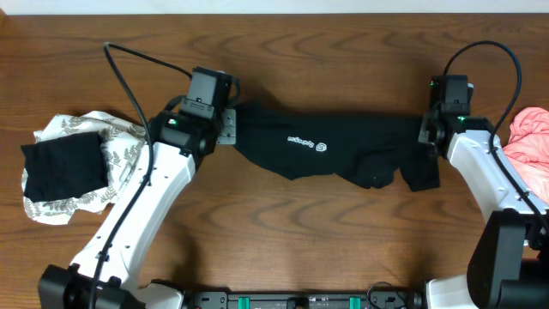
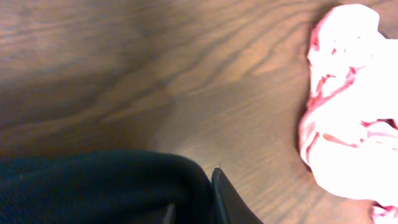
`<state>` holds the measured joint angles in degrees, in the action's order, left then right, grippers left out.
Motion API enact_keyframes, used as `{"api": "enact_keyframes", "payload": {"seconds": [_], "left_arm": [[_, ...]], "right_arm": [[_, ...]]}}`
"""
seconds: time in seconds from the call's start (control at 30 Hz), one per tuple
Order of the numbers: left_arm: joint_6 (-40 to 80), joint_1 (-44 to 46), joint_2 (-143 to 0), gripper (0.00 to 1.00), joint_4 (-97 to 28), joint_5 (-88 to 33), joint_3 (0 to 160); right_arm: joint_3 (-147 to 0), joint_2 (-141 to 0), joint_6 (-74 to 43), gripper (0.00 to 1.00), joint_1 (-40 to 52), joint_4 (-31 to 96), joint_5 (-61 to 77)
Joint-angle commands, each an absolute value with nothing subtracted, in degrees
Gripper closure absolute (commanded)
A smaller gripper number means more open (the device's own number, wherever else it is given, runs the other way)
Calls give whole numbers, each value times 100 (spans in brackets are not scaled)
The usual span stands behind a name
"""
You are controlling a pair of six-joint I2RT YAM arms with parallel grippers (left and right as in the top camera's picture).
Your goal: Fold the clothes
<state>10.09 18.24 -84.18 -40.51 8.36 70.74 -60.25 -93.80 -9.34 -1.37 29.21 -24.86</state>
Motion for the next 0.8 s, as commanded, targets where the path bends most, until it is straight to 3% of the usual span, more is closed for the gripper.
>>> {"api": "enact_keyframes", "payload": {"seconds": [0.0, 0.13, 0.27, 0.33, 0.43, 0.47, 0.7, 0.77], "left_arm": [[530, 1704, -8147, 94, -3892, 1059, 7107], [316, 1704, -7913, 94, -3651, 1061, 7258], [252, 1704, -7684, 94, -3568, 1059, 7609], [239, 1706, -7577, 94, -3546, 1057, 7881], [134, 1706, -7478, 94, -3551, 943, 8298], [78, 1706, -7465, 94, -3548, 803, 8405], [62, 1721, -7430, 94, -3629, 353, 8814], [62, 1721, -7402, 94, -3614, 336, 8816]], "right_arm": [[-6012, -9321, -760, 90, -110, 2788, -2233], [-6071, -9321, -760, 98, -102, 2676, -2211], [-6152, -9251, -716, 97, -117, 2676, -2200], [-6152, -9185, -718, 85, -115, 2679, -2174], [-6152, -9096, -716, 47, -115, 2674, -2025], [-6152, -9063, -690, 43, -115, 2655, -1916], [-6152, -8702, 790, 30, -110, 2198, 864], [-6152, -8687, 784, 33, -108, 2097, 1739]]}}
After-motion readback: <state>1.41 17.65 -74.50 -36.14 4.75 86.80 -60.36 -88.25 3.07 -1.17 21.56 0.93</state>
